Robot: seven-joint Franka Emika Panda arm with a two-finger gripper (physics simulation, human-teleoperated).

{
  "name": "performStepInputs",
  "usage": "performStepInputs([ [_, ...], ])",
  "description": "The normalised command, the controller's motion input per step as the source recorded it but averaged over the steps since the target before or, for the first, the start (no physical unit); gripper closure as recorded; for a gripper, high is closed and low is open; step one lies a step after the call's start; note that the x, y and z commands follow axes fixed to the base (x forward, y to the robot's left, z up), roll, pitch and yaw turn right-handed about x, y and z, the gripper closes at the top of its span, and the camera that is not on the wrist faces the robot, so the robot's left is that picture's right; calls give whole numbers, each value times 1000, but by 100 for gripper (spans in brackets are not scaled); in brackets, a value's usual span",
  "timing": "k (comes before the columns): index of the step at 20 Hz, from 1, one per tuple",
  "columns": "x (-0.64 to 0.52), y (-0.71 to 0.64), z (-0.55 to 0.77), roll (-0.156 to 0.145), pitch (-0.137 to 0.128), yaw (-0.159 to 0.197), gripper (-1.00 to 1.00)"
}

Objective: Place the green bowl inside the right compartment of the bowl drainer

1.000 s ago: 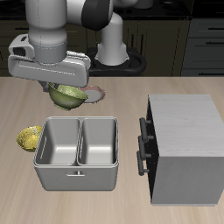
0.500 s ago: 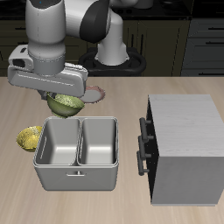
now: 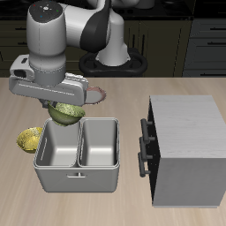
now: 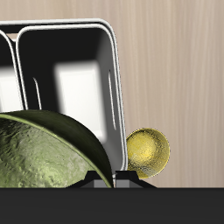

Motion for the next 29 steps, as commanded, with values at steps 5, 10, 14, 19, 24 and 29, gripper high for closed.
performStepInputs([
  [5, -15, -98, -231, -23, 32, -12, 100],
  [10, -22, -56, -139, -16, 20, 4, 100],
  [14, -40, -74, -196, -48, 42, 15, 100],
  [19, -36, -138, -140, -76, 65, -2, -100],
  [24, -40, 4, -45, -2, 7, 11, -100],
  [29, 17, 25, -47, 9, 8, 10, -100],
])
